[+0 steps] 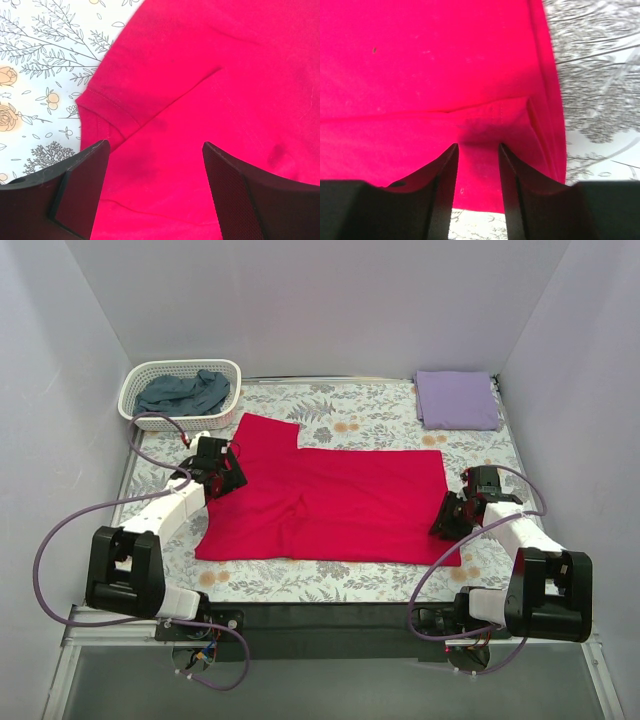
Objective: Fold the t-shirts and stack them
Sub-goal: Fold the tshirt
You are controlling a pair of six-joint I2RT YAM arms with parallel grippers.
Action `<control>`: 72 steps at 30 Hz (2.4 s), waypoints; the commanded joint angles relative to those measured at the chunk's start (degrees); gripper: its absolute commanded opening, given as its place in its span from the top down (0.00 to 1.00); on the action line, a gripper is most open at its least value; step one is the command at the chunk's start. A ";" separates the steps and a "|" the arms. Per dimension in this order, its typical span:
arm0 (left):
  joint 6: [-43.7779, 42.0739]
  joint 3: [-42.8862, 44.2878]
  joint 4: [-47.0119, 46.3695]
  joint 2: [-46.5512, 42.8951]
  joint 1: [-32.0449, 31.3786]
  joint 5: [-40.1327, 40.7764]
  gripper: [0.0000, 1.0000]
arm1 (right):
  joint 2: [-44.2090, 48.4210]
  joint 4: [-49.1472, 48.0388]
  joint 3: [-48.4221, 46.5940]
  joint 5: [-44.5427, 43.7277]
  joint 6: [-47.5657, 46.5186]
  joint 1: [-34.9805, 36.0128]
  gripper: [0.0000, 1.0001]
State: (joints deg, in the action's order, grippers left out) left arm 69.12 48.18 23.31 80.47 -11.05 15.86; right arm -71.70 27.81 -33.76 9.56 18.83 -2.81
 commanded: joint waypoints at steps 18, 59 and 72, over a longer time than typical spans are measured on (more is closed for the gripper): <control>-8.03 2.87 -5.56 -5.85 0.24 -7.67 0.26 | 5.09 -7.85 -11.94 -10.00 -5.11 -0.88 0.60; -20.34 28.28 -4.68 34.40 2.52 -4.43 0.56 | -30.34 -19.82 -32.33 -11.23 -18.30 2.72 0.66; -20.69 29.42 -0.37 39.24 2.52 -8.39 0.67 | -34.99 -19.73 -36.55 -13.95 -22.78 2.72 0.63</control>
State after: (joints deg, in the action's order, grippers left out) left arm 49.36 78.04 18.61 116.40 -8.58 9.19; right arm -105.30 9.34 -68.03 -2.02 -2.00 -0.14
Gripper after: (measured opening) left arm 0.361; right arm 0.364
